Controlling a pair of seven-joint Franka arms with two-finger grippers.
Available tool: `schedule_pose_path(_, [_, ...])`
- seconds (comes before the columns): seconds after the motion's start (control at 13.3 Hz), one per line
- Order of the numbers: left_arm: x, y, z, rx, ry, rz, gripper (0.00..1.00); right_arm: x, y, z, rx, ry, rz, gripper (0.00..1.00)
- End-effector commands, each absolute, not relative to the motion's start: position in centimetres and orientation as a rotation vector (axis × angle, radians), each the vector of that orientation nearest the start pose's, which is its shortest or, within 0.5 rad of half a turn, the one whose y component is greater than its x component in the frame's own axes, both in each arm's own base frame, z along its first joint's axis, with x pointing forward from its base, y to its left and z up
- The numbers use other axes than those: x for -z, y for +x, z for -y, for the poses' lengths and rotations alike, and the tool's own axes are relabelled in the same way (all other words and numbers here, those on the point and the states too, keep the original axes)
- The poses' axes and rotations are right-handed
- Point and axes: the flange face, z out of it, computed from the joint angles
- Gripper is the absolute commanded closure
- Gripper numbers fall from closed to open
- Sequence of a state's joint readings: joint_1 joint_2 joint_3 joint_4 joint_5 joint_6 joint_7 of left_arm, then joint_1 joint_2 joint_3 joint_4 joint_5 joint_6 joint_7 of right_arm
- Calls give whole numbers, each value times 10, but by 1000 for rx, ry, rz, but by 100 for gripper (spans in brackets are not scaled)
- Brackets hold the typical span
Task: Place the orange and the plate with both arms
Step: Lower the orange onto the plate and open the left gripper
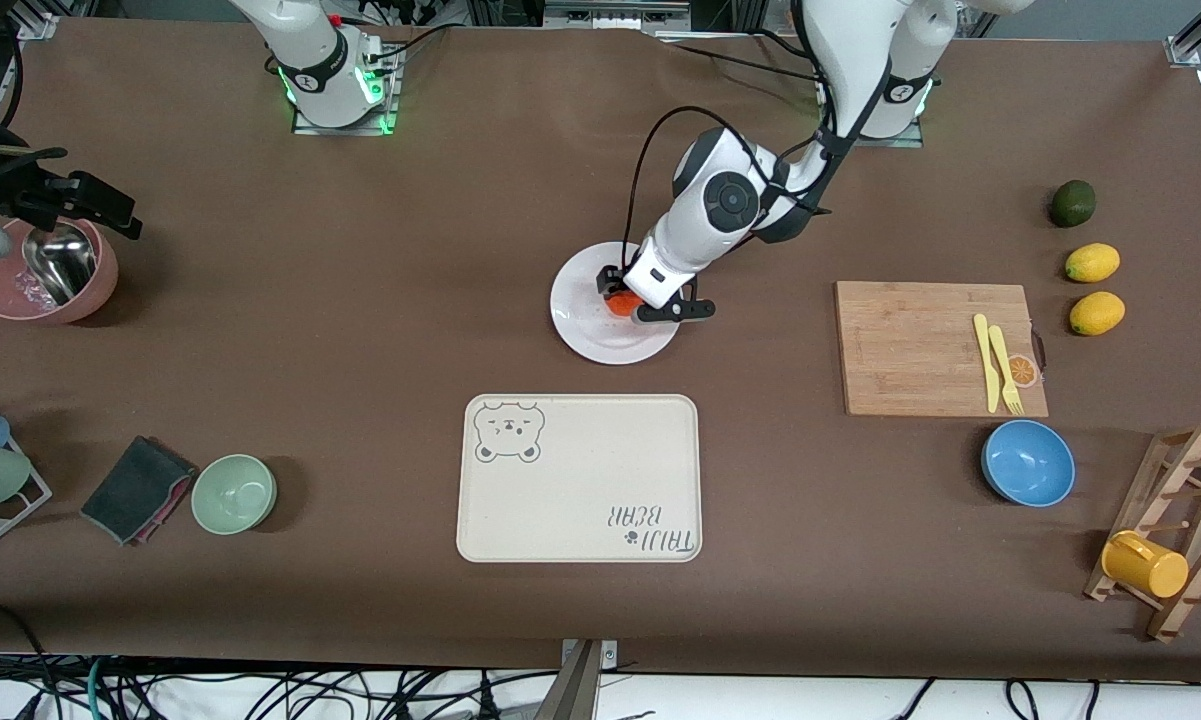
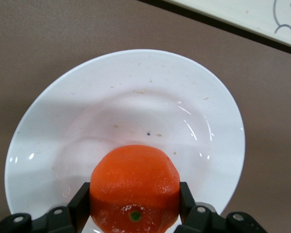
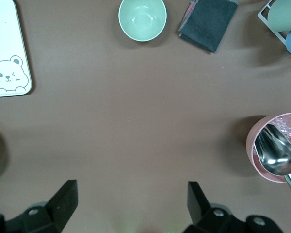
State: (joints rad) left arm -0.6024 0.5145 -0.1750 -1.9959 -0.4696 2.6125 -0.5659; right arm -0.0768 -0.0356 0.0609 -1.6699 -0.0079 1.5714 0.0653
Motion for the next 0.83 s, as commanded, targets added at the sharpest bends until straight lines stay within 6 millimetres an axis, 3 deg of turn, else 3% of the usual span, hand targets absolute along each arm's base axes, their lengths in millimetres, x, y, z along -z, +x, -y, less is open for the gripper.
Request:
schedule_pose_path(0.0, [-209, 455, 430, -220, -3439, 396, 52, -602, 537, 9, -101, -3134, -114, 0])
schedule_pose_path(0.08, [-208, 456, 428, -213, -3435, 402, 25, -602, 537, 10, -101, -3134, -116, 0])
schedule_pose_path(0.23, [-210, 459, 424, -203, -3430, 421, 0, -602, 537, 9, -101, -3134, -114, 0])
schedule_pose_path(0.45, [-239, 473, 405, -218, -3422, 440, 0, -602, 537, 9, -104, -3134, -111, 0])
schedule_pose_path(0.75, [-300, 515, 331, -319, -3400, 567, 0, -602, 537, 9, -101, -3134, -106, 0])
